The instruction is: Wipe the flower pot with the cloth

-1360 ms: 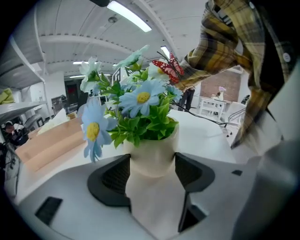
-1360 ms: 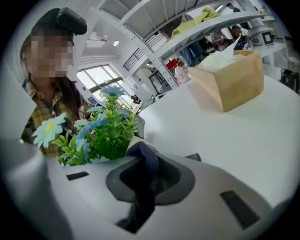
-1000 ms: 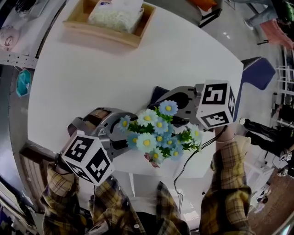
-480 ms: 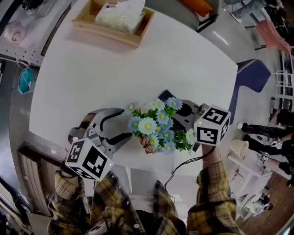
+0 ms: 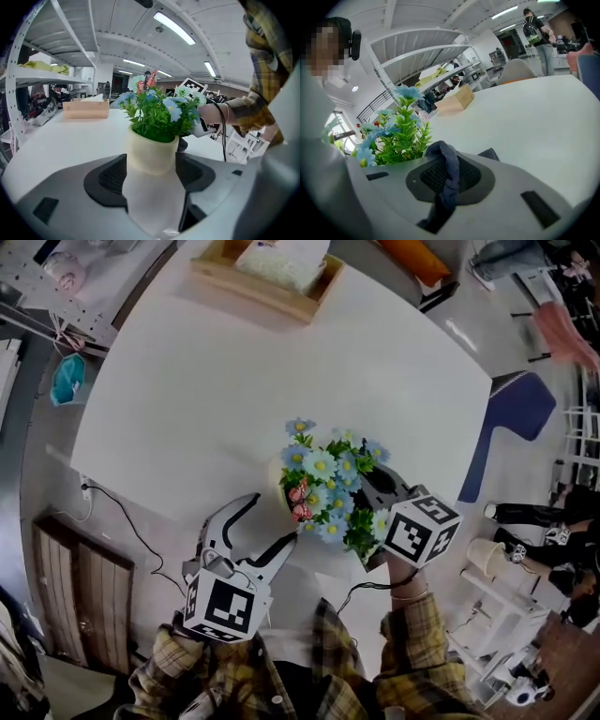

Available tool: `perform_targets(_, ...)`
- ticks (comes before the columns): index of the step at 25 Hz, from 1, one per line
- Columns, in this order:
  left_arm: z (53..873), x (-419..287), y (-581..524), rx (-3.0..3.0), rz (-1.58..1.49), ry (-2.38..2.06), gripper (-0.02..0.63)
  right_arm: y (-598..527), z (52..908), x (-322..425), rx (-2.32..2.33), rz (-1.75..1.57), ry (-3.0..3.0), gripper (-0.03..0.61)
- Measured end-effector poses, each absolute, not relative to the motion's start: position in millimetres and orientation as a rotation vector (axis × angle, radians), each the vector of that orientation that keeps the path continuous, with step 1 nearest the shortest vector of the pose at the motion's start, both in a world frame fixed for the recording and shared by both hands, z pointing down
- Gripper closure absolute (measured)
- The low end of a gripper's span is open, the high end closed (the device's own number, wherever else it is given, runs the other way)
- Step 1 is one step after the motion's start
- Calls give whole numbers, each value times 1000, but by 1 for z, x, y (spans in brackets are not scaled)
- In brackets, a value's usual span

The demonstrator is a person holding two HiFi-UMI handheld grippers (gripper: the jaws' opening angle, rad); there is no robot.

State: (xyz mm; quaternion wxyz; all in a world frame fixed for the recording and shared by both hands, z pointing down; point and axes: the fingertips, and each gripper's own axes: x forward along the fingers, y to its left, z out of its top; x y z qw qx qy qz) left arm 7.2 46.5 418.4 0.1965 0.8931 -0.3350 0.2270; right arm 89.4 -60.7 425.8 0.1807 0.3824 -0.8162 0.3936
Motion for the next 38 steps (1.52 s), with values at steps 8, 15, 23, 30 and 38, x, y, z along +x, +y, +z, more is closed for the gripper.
perform_targets(8, 414, 17, 58, 2434, 560, -1032, 283, -36, 425, 93, 1368, 1230, -2235, 561)
perform_targets(15, 414, 14, 54, 2428, 562, -1082, 263, -17, 426, 85, 1394, 1325, -2221, 561)
perform_targets(23, 418, 5, 43, 2500, 616, -1044, 252, -14, 427, 77, 1335, 1267, -2227, 561)
perform_targets(30, 416, 6, 37, 2632, 726, -775, 252, -18, 422, 83, 1135, 1043, -2256, 561)
perform_targets(38, 413, 7, 24, 2752, 764, -485, 252, -53, 424, 81, 907, 1048, -2301, 561)
